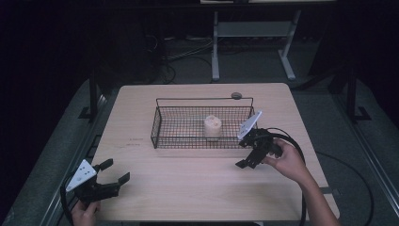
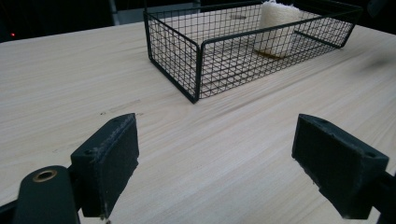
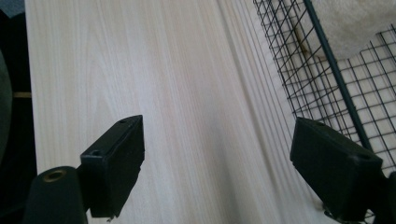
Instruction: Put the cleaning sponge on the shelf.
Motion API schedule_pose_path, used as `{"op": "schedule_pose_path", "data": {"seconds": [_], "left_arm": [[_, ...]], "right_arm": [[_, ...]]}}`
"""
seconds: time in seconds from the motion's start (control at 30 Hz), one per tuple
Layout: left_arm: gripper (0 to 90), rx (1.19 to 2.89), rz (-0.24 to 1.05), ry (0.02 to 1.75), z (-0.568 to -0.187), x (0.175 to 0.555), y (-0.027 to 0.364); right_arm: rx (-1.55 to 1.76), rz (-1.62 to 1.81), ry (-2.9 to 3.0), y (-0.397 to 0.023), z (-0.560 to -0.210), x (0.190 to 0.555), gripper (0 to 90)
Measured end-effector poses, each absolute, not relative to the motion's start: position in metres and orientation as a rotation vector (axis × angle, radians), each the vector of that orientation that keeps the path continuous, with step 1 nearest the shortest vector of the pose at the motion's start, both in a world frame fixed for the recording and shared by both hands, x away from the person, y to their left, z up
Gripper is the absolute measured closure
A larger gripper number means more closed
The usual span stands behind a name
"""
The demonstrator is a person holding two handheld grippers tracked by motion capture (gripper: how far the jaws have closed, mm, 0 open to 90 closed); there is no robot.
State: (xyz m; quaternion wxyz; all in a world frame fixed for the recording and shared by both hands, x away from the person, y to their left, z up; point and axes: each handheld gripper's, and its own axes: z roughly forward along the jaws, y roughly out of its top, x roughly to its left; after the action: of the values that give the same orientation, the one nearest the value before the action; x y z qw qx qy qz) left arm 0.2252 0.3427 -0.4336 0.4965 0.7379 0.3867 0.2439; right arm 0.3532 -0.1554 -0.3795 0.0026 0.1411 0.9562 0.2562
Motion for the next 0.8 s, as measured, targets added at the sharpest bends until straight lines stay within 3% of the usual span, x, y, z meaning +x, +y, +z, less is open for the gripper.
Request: {"op": "schedule_pose_path", "data": {"seconds": [0.8], "left_arm": [[13.9,1.794,0.589,0.936,-0.434,0.225,0.342]], "right_arm": [[0.499,0.839,2.984,-0.17,-0.4,0.331,15.8]]}}
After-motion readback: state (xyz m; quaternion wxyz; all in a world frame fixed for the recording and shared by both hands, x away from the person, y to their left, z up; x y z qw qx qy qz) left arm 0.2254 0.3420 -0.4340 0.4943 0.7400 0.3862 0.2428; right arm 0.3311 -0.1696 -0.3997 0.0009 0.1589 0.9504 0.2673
